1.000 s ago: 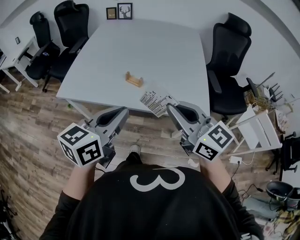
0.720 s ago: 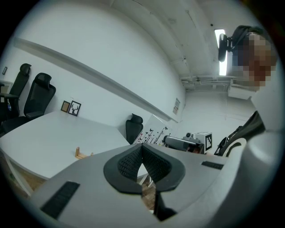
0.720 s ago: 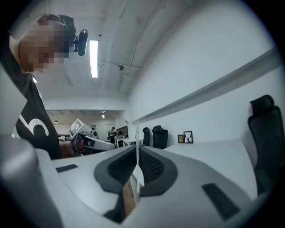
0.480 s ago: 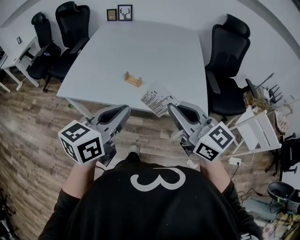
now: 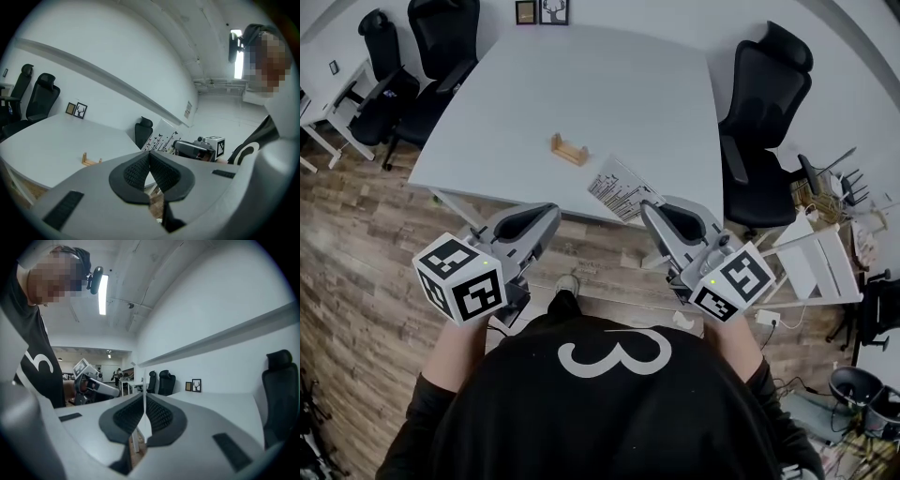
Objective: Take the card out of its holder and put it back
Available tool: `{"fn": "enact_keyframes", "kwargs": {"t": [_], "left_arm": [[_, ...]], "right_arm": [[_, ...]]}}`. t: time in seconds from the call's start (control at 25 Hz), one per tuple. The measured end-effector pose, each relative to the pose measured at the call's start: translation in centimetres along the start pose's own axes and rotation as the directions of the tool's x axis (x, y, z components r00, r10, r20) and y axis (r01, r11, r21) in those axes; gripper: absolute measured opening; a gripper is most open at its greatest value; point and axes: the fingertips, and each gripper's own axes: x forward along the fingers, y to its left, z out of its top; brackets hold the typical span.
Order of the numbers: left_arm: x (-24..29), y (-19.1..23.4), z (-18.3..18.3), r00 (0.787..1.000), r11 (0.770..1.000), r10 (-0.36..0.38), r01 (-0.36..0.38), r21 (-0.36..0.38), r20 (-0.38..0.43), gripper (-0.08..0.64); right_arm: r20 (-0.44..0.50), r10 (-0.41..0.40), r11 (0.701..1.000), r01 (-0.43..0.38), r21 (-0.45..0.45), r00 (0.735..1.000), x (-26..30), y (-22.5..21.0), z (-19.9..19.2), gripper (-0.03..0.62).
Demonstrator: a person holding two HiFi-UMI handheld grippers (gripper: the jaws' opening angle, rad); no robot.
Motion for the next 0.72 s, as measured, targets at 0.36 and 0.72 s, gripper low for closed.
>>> {"fn": "enact_keyframes", "kwargs": {"t": [0.36, 0.72], "left_arm": [[2.9, 6.4, 0.9, 0.999, 0.998, -0.012, 0.009, -0.058, -0.038, 0.011], [6.2, 12.4, 1.7, 0.996, 0.995, -0.037, 0.029, -0.092, -0.087, 0.011]], "right_arm": [[-0.022, 0.000, 1.000, -0.001, -0.017, 1.000, 5.6, -3.7, -0.5, 0.020], [-0.035, 0.018, 1.000, -0.019, -0.008, 0.999, 11.0, -7.4, -1.4, 0.020]]}}
